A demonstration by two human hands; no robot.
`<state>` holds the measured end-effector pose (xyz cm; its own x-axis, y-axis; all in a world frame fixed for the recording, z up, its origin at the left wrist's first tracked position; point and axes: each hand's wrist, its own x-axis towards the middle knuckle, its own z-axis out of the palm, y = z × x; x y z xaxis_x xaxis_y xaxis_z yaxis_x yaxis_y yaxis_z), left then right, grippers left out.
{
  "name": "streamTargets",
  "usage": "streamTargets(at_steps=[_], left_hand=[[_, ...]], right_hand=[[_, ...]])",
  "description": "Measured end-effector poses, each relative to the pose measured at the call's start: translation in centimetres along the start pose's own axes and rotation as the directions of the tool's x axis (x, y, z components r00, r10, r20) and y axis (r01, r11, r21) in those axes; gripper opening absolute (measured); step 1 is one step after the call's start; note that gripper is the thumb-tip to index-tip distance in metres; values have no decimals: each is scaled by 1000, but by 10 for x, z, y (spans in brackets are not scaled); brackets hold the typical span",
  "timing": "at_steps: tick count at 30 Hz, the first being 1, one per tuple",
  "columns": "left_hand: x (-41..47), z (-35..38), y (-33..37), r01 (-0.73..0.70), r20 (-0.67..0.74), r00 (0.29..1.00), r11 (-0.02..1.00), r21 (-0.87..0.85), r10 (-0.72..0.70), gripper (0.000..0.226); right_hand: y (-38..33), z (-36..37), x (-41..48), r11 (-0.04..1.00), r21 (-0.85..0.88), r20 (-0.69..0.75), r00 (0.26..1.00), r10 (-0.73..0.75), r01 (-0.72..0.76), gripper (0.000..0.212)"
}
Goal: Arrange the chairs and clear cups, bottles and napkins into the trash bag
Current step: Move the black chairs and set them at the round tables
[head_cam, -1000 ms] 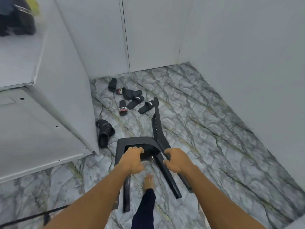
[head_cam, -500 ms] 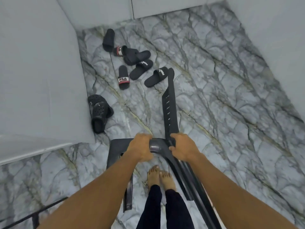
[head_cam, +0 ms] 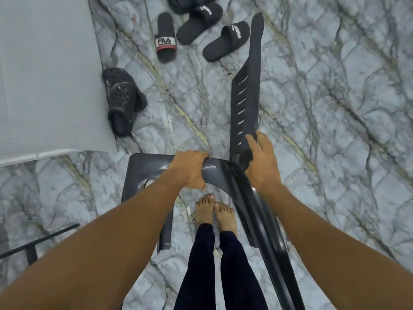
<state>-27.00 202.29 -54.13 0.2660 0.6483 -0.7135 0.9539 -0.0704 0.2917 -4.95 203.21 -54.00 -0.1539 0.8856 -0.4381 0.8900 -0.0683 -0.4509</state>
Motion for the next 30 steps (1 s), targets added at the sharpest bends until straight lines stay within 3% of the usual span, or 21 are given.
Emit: streamTargets(at_steps=[3, 6, 9, 11, 14, 19, 23, 27, 30], left_hand=[[-1, -4, 1, -7, -10, 1000, 1000, -16, 7, 72], [-2, -5, 4, 8, -25, 1000, 1000, -29, -8, 57], [-7, -11, 6, 20, -23, 1000, 999, -27, -20, 55], [-15, -20, 7, 26, -37, 999, 999, -34, -28, 53], [-39, -41, 8, 50, -70, 996, 998, -43, -53, 50], [-91, -82, 10, 111, -217, 970, 994, 9, -106, 45], [-144, -105, 20, 181, -377, 913, 983, 29, -157, 42], [-202, -79, 33, 271, -528, 825, 961, 58, -201, 41], [-237, -36, 51, 330, -492, 822, 944, 0, -288, 35]], right_hand=[[5, 4, 10, 977, 173, -48, 990, 133, -123, 93], [8, 6, 19, 951, 241, -44, 977, 208, -192, 76], [12, 0, 31, 876, 379, -34, 941, 336, -300, 55], [9, -10, 34, 842, 445, -7, 939, 345, -306, 40], [-9, -33, 30, 831, 526, -55, 968, 245, -181, 18], [-51, -82, 19, 834, 552, -104, 992, 69, 0, 37], [-84, -116, -8, 816, 564, -177, 984, -32, 128, 31], [-107, -134, -60, 760, 593, -210, 962, -175, 267, 33], [-114, -129, -103, 805, 532, -130, 965, -229, 263, 23]])
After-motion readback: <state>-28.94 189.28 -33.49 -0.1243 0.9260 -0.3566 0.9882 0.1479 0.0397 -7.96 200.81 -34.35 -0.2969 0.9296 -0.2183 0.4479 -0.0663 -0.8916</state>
